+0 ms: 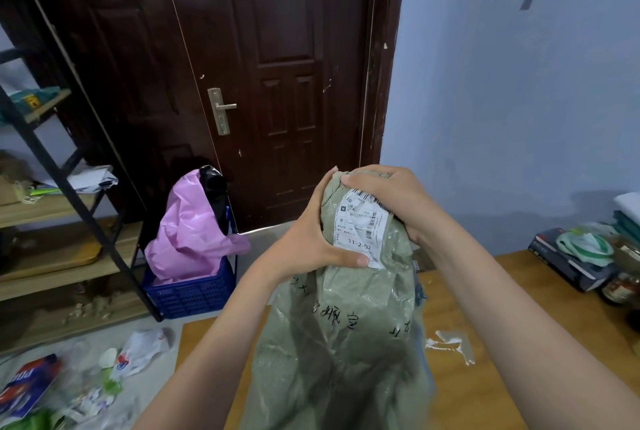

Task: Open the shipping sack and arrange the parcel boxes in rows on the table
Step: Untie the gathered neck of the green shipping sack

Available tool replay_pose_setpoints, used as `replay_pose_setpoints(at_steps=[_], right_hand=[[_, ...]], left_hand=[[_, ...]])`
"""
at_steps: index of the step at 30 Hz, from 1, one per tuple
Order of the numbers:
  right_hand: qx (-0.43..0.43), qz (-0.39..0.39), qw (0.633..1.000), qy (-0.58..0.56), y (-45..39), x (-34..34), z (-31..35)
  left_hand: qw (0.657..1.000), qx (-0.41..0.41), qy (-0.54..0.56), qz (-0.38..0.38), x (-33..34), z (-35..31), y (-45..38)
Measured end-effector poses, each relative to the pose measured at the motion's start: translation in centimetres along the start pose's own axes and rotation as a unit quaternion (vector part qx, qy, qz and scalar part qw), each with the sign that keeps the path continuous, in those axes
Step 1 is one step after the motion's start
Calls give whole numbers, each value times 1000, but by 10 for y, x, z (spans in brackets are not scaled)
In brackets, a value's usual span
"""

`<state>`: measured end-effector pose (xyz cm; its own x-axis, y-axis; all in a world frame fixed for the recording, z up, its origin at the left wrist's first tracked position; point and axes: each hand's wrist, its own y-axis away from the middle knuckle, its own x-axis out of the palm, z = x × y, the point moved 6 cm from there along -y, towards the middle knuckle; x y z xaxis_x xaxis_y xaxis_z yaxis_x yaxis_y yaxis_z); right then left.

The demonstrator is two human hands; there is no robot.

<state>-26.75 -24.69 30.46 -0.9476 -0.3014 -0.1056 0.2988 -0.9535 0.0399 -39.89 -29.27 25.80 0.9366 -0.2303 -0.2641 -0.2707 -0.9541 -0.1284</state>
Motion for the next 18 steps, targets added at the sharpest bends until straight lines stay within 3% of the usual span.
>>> replay_pose_setpoints(at_steps=[5, 10, 18], right_hand=[[142, 19, 985, -95, 1, 9, -21], [202, 61, 959, -191, 2, 17, -30], [210, 65, 970, -108, 5, 9, -31]], left_hand=[[998, 26, 42, -41, 2, -4, -6], [994, 17, 41, -96, -2, -1, -9], [990, -7, 19, -136, -4, 4, -7]])
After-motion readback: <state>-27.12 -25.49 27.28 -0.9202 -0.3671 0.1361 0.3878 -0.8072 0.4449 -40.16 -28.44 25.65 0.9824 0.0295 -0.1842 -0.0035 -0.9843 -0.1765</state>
